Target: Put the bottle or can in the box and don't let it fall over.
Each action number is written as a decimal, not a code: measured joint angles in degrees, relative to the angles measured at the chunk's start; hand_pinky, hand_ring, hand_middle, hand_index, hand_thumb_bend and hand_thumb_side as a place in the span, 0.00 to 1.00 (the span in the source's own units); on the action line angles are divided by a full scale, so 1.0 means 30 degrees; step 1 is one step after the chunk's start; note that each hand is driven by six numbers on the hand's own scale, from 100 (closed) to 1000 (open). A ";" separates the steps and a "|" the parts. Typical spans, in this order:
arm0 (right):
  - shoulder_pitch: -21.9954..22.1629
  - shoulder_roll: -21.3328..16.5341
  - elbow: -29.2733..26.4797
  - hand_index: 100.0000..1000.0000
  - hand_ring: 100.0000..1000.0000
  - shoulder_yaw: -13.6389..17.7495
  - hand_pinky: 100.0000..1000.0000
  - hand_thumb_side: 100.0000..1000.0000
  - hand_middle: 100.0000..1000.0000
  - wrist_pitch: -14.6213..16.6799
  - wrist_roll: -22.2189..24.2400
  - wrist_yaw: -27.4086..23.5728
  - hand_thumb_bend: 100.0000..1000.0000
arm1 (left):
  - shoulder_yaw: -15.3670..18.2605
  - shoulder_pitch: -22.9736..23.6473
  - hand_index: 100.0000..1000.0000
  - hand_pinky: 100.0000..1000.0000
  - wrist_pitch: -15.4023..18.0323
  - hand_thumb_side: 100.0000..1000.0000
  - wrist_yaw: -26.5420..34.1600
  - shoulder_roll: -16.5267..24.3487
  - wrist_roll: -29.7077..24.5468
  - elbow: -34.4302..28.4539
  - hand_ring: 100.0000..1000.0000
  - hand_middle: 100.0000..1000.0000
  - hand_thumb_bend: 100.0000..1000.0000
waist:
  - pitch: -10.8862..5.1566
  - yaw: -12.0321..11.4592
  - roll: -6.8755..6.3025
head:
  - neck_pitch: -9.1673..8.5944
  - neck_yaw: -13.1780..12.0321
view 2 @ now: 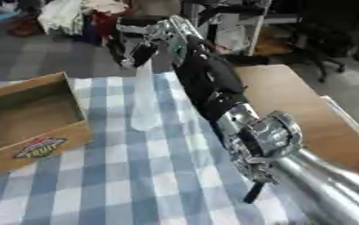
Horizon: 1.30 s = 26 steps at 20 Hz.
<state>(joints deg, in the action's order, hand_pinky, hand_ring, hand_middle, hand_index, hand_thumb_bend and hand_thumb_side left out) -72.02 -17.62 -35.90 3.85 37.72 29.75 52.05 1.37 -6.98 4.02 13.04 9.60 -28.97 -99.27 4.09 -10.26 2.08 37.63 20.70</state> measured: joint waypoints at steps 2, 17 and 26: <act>-0.0005 -0.0067 -0.0170 0.23 0.16 0.0005 0.10 0.00 0.12 0.0049 -0.0049 -0.0402 0.00 | 0.0002 0.0002 0.88 0.71 -0.0005 0.97 0.0000 0.0000 0.0011 0.0000 0.68 0.61 0.11 | 0.0000 0.0000 0.0000 | 0.0000 0.0000; -0.0102 -0.0264 -0.0606 1.00 1.00 0.0112 1.00 0.90 0.96 -0.1040 0.1040 -0.2396 0.00 | 0.0017 0.0115 0.88 0.71 -0.0007 0.97 0.0000 0.0005 0.0021 0.0001 0.67 0.61 0.11 | -0.0005 0.0048 0.0052 | 0.0014 0.0001; -0.0083 -0.0295 0.0616 0.99 0.93 0.0156 0.96 1.00 0.94 -0.2083 0.2083 0.1133 0.00 | 0.0088 0.0161 0.88 0.71 -0.0035 0.97 -0.0002 0.0116 0.0068 0.0005 0.67 0.61 0.11 | -0.0059 0.0164 0.0165 | 0.0034 -0.0054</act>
<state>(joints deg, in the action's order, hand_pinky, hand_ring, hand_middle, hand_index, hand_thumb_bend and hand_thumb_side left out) -72.27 -18.51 -34.05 4.32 31.47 36.00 55.45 1.63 -6.50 3.92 13.03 9.95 -28.77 -99.25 3.91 -9.77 2.58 37.73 20.54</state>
